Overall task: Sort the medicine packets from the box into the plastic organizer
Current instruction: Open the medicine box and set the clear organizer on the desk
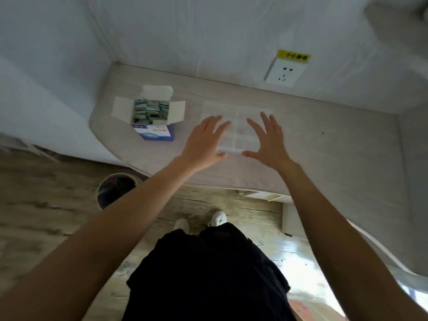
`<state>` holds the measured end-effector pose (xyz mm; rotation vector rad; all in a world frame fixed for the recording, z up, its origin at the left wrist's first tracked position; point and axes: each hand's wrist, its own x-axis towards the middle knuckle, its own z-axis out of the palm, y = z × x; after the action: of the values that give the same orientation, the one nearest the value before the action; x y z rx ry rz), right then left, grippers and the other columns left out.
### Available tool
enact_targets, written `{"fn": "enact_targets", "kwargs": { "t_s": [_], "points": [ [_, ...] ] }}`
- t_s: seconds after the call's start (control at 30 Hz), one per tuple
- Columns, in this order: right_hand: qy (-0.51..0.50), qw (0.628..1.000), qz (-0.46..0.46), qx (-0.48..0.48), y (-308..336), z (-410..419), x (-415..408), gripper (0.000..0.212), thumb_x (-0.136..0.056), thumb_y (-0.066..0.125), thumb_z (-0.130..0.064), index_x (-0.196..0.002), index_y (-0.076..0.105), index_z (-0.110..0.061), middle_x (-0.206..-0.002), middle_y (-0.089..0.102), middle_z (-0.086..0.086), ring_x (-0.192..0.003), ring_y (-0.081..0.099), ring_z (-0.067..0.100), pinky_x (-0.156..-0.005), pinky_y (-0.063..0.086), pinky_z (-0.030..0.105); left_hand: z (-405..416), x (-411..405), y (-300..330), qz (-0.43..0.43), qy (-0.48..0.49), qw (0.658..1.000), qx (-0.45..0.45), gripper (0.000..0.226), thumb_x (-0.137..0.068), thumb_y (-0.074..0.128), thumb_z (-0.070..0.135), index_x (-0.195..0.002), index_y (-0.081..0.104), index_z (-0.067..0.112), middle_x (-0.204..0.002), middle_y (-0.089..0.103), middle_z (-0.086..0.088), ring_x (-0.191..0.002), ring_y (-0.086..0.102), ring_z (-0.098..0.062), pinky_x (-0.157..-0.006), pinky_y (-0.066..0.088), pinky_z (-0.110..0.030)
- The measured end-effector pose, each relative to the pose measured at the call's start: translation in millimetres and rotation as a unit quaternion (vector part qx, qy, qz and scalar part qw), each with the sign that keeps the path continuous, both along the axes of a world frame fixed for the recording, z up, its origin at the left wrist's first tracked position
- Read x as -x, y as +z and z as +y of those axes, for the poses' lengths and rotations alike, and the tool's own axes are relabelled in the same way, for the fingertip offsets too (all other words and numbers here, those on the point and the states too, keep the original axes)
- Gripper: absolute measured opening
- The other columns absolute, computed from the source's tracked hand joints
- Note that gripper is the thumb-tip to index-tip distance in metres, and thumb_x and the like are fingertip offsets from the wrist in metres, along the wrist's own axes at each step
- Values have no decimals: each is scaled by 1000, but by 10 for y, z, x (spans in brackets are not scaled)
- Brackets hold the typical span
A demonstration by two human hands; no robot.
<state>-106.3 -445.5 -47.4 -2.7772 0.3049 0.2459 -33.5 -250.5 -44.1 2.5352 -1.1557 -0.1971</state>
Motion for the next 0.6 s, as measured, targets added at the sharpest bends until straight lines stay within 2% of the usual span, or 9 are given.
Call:
{"fn": "enact_targets", "kwargs": {
  "t_s": [0.1, 0.2, 0.27, 0.4, 0.5, 0.6],
  "points": [
    [69, 993, 67, 71, -53, -34, -127, 103, -73, 71, -52, -149, 6, -28, -156, -9, 14, -143, -11, 33, -114, -2, 48, -160, -128, -173, 5, 30, 993, -115, 92, -77, 71, 45, -147, 17, 20, -155, 11, -12, -143, 11, -31, -114, 18, -44],
    [102, 978, 95, 158, -108, 90, -161, 101, -81, 67, -45, -150, -2, -19, -153, -9, 25, -140, -6, 45, -114, 6, 55, -183, -110, -233, -23, 41, 989, -142, 82, -81, 67, 40, -146, 21, 19, -155, 12, -14, -142, 12, -33, -113, 23, -44],
    [106, 972, 103, 182, -130, 202, -145, 97, -85, 64, -35, -149, -5, -12, -150, -9, 33, -137, -4, 53, -110, 9, 62, -194, -69, -232, -29, 45, 987, -149, 76, -84, 65, 34, -145, 22, 17, -155, 12, -15, -142, 11, -35, -113, 23, -45],
    [106, 971, 131, 168, -135, 292, -122, 101, -84, 64, -28, -146, -12, -5, -146, -16, 38, -132, -12, 58, -106, 4, 69, -232, 33, -231, -3, 62, 985, -163, 79, -85, 63, 19, -147, 15, 13, -156, 0, -17, -143, -1, -38, -115, 9, -50],
    [112, 975, 148, 124, -119, 280, -100, 105, -83, 64, -29, -146, -17, -7, -145, -24, 35, -131, -21, 56, -106, 0, 69, -241, 84, -273, 17, 76, 985, -152, 83, -83, 66, 13, -148, 14, 11, -156, -5, -17, -142, -9, -38, -114, 1, -52],
    [117, 977, 145, 103, -107, 245, -82, 102, -84, 62, -29, -146, -16, -9, -146, -26, 32, -132, -23, 53, -107, -3, 67, -246, 86, -259, 38, 87, 986, -137, 84, -80, 66, 9, -146, 16, 11, -156, -7, -16, -142, -11, -36, -115, -1, -53]
  ]
}}
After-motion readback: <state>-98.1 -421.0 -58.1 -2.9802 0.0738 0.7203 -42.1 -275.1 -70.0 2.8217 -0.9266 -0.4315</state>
